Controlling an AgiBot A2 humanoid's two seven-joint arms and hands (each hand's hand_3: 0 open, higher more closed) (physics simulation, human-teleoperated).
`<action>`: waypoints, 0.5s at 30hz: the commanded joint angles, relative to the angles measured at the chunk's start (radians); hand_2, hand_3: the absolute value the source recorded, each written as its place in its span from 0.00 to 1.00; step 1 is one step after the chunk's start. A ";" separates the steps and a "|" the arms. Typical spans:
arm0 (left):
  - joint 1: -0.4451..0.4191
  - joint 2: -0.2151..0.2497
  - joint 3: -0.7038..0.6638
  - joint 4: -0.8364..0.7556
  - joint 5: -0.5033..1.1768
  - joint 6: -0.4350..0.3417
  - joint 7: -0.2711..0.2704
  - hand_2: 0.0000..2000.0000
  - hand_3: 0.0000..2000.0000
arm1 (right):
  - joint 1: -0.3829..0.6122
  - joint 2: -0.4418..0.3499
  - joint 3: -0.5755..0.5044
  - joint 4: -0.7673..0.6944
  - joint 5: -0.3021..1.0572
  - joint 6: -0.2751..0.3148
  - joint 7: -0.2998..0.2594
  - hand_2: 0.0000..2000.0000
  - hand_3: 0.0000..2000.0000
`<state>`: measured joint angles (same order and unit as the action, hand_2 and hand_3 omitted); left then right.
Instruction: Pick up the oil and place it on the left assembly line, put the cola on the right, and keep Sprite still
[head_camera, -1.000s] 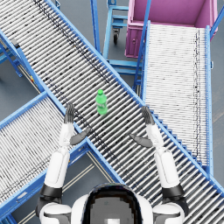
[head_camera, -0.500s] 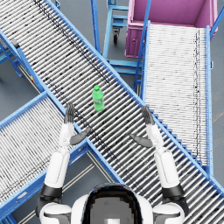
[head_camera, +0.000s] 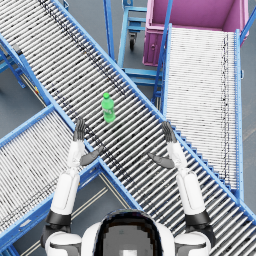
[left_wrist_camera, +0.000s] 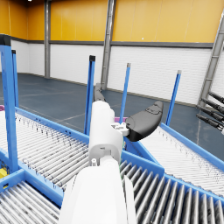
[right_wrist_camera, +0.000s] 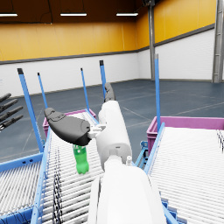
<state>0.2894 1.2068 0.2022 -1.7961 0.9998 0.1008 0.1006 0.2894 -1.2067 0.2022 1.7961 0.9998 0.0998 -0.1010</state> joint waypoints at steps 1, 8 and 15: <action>0.000 0.000 0.000 0.000 0.000 0.000 0.000 0.00 0.00 | 0.000 0.000 0.000 0.000 0.000 0.000 0.000 0.00 0.00; 0.000 0.000 0.000 0.000 0.000 0.000 0.000 0.00 0.00 | 0.000 0.000 0.000 0.000 0.000 0.000 0.000 0.00 0.00; 0.000 0.000 0.000 0.000 0.000 0.000 0.000 0.00 0.00 | 0.000 0.000 0.000 0.000 0.000 0.000 0.000 0.00 0.00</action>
<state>0.2894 1.2068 0.2022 -1.7961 0.9998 0.1008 0.1006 0.2894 -1.2067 0.2022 1.7961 0.9998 0.0998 -0.1010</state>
